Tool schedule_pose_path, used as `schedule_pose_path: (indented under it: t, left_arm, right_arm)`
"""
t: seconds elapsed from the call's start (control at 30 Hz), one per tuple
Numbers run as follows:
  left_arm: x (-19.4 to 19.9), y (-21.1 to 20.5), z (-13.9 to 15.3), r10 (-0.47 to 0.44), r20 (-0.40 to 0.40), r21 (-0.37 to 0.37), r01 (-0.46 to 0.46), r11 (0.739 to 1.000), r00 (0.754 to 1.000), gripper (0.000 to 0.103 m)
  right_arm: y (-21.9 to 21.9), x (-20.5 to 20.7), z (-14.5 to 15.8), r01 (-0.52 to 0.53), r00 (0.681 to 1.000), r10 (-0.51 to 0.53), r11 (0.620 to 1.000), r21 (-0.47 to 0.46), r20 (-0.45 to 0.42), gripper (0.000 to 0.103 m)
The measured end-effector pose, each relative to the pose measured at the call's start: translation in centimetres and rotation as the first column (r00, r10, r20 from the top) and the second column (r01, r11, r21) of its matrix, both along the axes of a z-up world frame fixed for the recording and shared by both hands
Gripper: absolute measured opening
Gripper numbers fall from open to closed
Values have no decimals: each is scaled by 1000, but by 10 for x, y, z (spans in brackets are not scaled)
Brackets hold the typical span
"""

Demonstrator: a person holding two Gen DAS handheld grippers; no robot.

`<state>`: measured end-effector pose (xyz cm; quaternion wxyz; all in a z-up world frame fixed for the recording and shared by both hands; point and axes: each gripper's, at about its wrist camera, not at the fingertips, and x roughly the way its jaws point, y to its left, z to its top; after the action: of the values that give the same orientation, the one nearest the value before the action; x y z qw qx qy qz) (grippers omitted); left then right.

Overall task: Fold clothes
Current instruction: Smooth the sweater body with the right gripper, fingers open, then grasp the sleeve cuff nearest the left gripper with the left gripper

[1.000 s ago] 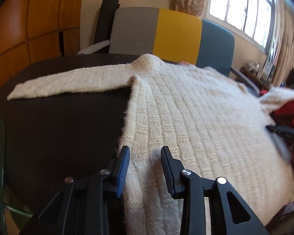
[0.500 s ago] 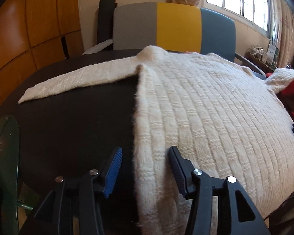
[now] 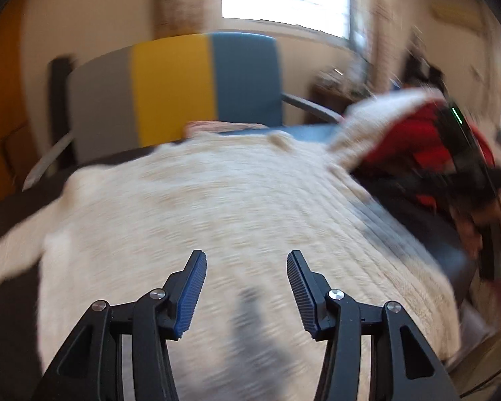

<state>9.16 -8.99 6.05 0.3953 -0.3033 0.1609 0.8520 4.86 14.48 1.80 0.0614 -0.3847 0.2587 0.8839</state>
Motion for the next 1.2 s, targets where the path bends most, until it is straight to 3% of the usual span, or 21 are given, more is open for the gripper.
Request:
schedule_pose_path:
  t: [0.03,0.1,0.2,0.27,0.3,0.4,0.5,0.57,0.67,0.83,1.0,1.17,1.2]
  left_arm:
    - [6,16,-8,-31,-27,-36,30,999,999,51]
    - [5,32,-24,-33,11,-67,34,997,999,51]
    - [2,28,-42,0,78,-22,2,1000,997,51]
    - [6,24,-43,8,96,-19,-6,1000,995,51]
    - [8,23,-42,5,101,-19,-4,1000,995,51]
    - [5,1,-27,-14,165,80,0,997,986,51]
    - [-26,-45,-6,108,206,200,-150,968,973,51]
    - [-60,-88,4,238,251,244,-299,922,938,51]
    - [-110,-156,14,438,304,268,-517,813,846,51]
    - [-179,-269,19,691,342,224,-770,598,637,51]
    - [-230,-352,1,803,446,140,-916,375,397,51]
    - [-270,-409,-27,788,580,87,-978,191,206,54]
    - [-276,-415,-32,789,587,74,-983,171,181,54]
  right_arm:
    - [0,-4,1,7,1000,-7,1000,8,-6,39]
    - [-6,-9,5,-2,1000,3,1000,31,-28,36]
    - [-20,-17,2,-27,1000,25,985,170,13,33]
    - [-22,-21,-13,-24,995,1,971,236,99,33]
    - [-21,-23,-18,-11,990,-24,971,238,142,33]
    - [-24,-25,-6,3,995,-24,978,208,97,33]
    - [-49,-47,17,-55,998,48,962,269,31,36]
    - [-67,-72,20,-100,995,99,952,289,17,37]
    - [-93,-113,14,-155,988,152,932,328,33,42]
    - [-138,-146,-9,-235,972,213,858,456,98,49]
    - [-149,-147,-20,-239,971,204,830,504,124,57]
    - [-138,-148,-22,-216,976,183,861,460,115,68]
    - [-135,-148,-23,-208,978,176,872,442,112,70]
